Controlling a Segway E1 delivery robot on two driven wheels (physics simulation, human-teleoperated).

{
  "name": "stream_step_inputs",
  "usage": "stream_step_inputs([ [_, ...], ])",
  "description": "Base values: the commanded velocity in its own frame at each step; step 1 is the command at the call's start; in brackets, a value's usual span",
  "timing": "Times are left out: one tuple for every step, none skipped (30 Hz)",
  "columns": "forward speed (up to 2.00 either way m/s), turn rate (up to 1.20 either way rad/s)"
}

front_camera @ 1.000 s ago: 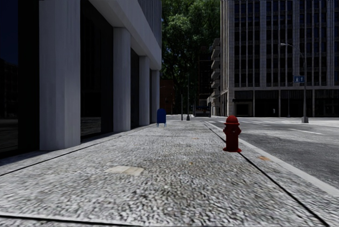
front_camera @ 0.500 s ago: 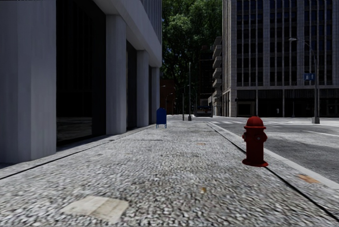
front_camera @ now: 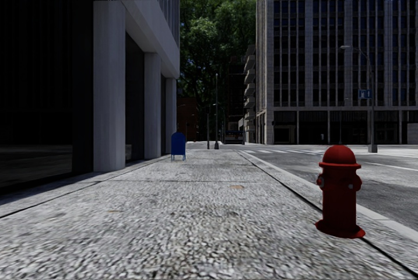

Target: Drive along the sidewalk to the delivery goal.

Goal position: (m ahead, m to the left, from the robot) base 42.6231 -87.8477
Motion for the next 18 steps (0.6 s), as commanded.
stream_step_inputs([
  [2.0,0.0],
  [2.0,0.0],
  [2.0,0.0],
  [2.0,0.0],
  [2.0,0.0],
  [2.0,0.0],
  [2.0,0.0],
  [2.0,0.0],
  [2.0,0.0],
  [2.0,0.0],
  [2.0,0.0],
  [2.0,0.0],
  [2.0,0.0],
  [2.0,0.0],
  [2.0,0.0],
  [2.0,0.0],
  [2.0,0.0],
  [2.0,0.0],
])
